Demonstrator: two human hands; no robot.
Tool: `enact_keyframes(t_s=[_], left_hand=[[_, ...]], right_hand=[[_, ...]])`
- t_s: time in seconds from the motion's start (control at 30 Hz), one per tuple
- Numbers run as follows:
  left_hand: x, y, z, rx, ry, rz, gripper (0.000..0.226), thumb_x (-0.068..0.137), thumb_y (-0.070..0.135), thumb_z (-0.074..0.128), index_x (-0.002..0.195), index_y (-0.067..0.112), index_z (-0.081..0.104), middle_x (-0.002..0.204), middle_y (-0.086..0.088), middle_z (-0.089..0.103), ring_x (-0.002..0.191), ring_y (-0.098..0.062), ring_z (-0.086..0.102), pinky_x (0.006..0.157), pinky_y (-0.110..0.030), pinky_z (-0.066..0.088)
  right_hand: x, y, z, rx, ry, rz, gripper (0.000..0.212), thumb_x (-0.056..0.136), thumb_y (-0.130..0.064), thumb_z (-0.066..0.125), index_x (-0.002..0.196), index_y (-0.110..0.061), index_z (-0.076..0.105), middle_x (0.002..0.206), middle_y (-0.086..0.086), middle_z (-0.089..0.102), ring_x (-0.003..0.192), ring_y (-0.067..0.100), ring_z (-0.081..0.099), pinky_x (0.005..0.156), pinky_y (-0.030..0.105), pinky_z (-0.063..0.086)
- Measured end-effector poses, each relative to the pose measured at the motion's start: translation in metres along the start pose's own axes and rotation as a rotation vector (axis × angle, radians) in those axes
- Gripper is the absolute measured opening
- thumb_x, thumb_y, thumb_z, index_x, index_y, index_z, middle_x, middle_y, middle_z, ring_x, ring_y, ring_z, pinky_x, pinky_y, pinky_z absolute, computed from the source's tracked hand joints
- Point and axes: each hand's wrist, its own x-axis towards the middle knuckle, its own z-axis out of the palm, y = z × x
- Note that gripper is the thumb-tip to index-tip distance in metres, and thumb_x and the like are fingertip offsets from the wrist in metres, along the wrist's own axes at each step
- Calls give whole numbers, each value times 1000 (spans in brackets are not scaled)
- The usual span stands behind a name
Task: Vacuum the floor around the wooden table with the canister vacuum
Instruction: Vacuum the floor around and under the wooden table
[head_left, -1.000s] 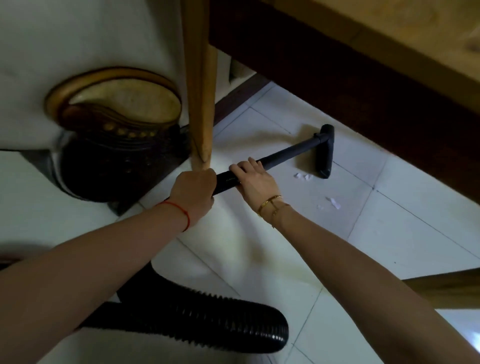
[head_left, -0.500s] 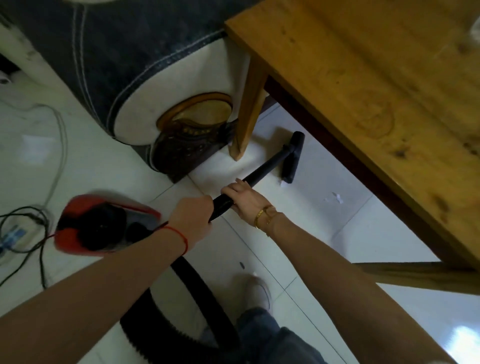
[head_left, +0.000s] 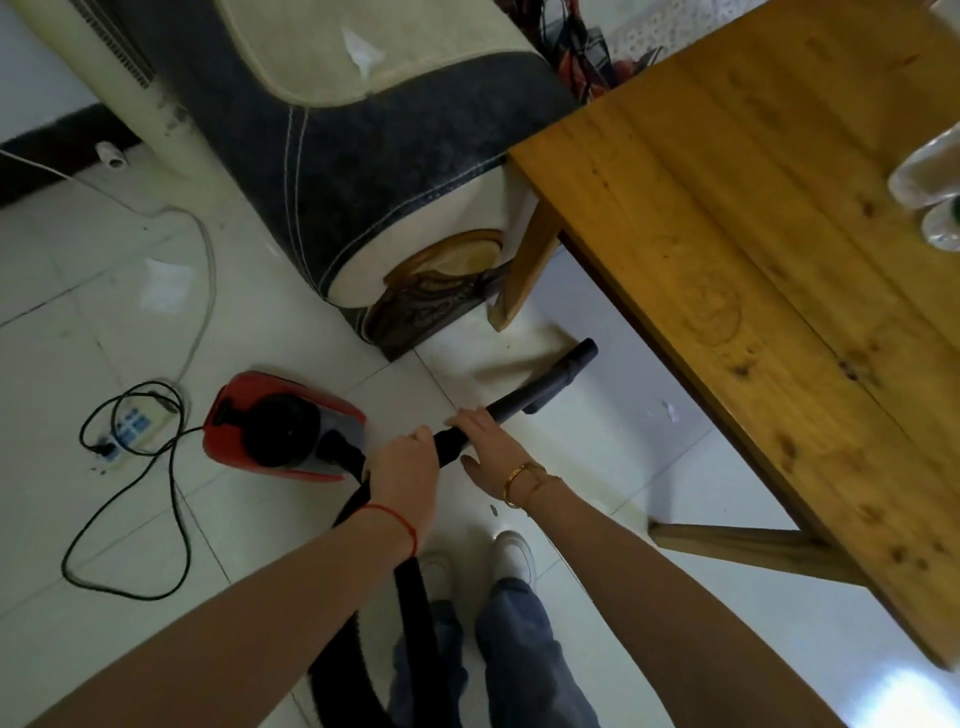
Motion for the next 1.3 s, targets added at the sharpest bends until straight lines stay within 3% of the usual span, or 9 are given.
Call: enact_keyframes(t_s=[0.2,0.33,0.47,0.53,0.7,0.93,1.07,1.2,1.3], left_hand=[[10,-20,-24,-217,-77,11,24,89,22,57,111,11,53,99,-3,62,81,-18,60,50,-23,35],[-4,-27,-29,-199,-36,52,27,87,29,60,106,12,54,99,-2,61,76,-17,56,58,-26,36],[-22,-39,-25,-249,-94,1,23,85,32,61,99,14,57,76,1,50,60,-13,48,43,-22,28],[-33,-44,-18,-297,-134,-40,19,85,32,60,95,16,59,77,1,51,64,-14,53,42,-21,30],[-63,-37,9,-321,-191,-132,23,94,31,50,109,16,58,108,1,62,97,-14,63,66,-22,40],[-93,-16,39,-521,-264,-338,21,93,27,53,110,15,54,106,1,62,95,-15,63,68,-22,40],[-101,-7,50,-580,-265,-351,20,94,18,50,113,12,52,110,-1,62,99,-17,63,70,-23,41],[-109,-6,56,-584,-218,-325,20,96,14,45,115,10,49,108,-2,63,90,-16,62,69,-22,42],[-112,-11,59,-592,-193,-323,21,95,14,47,115,9,47,107,-4,64,91,-17,62,67,-23,41]], right_hand=[[11,-21,-14,-25,19,-60,32,82,-10,68,109,-3,53,115,13,55,109,29,47,102,40,36],[13,-32,-14,-155,-33,-81,25,84,-7,62,107,-7,53,110,14,58,106,29,49,90,35,40],[12,-52,-3,-258,-139,-112,22,85,-9,60,106,-7,52,107,14,60,104,31,50,87,39,42],[9,-63,4,-304,-213,-132,22,86,-11,59,107,-7,52,107,16,60,104,33,51,87,42,43],[-2,-82,26,-392,-356,-189,26,86,-10,59,111,-10,54,105,17,61,104,35,52,87,43,41],[-12,-88,45,-560,-538,-323,28,89,-2,53,115,-8,55,113,17,59,112,34,48,98,44,37],[-18,-89,52,-606,-617,-368,29,88,-2,54,115,-11,56,114,15,60,113,33,49,101,45,37],[-26,-85,54,-533,-577,-339,34,83,4,57,115,-9,54,117,15,57,115,31,45,100,44,38],[-39,-80,54,-206,-450,-159,52,79,11,57,126,-9,47,130,15,47,119,31,45,103,42,39]])
